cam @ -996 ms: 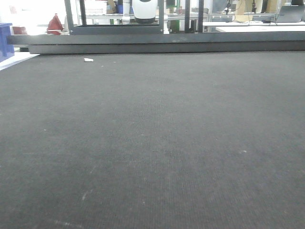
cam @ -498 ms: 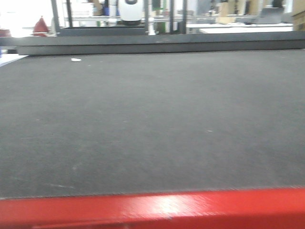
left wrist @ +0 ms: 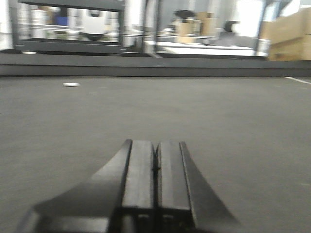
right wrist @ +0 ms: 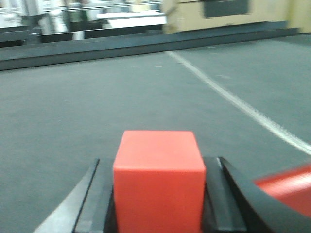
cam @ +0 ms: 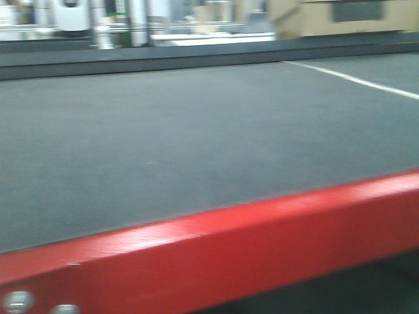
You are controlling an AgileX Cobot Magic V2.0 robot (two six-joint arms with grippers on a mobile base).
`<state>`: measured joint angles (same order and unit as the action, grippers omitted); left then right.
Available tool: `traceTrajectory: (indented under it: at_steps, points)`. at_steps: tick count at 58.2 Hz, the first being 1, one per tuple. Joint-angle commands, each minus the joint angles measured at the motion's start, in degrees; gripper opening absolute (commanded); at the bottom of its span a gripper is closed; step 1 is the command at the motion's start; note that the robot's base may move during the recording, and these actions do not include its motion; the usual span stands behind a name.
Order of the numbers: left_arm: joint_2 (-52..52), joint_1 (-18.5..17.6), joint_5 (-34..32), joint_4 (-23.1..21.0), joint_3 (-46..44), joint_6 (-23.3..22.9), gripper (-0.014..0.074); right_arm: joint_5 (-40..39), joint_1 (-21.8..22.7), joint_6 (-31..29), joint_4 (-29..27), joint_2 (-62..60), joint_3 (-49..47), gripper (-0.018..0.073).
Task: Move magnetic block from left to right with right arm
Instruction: 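Drive the base past the red-framed table holding the cube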
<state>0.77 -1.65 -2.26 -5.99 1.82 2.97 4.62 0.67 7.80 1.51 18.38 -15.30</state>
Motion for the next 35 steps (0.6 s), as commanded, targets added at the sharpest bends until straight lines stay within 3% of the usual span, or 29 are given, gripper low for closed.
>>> traceTrajectory:
  at_steps: [1,35]
  points:
    - [0.71,0.03,-4.95,-0.27,0.44,0.01,-0.0126,-4.92,0.29,-0.5,0.52,0.31,-1.62,0.0252]
    - [0.71,0.03,-4.95,-0.27,0.44,0.01,-0.0126,-4.92,0.29,-0.5,0.52,0.31,-1.62,0.0252]
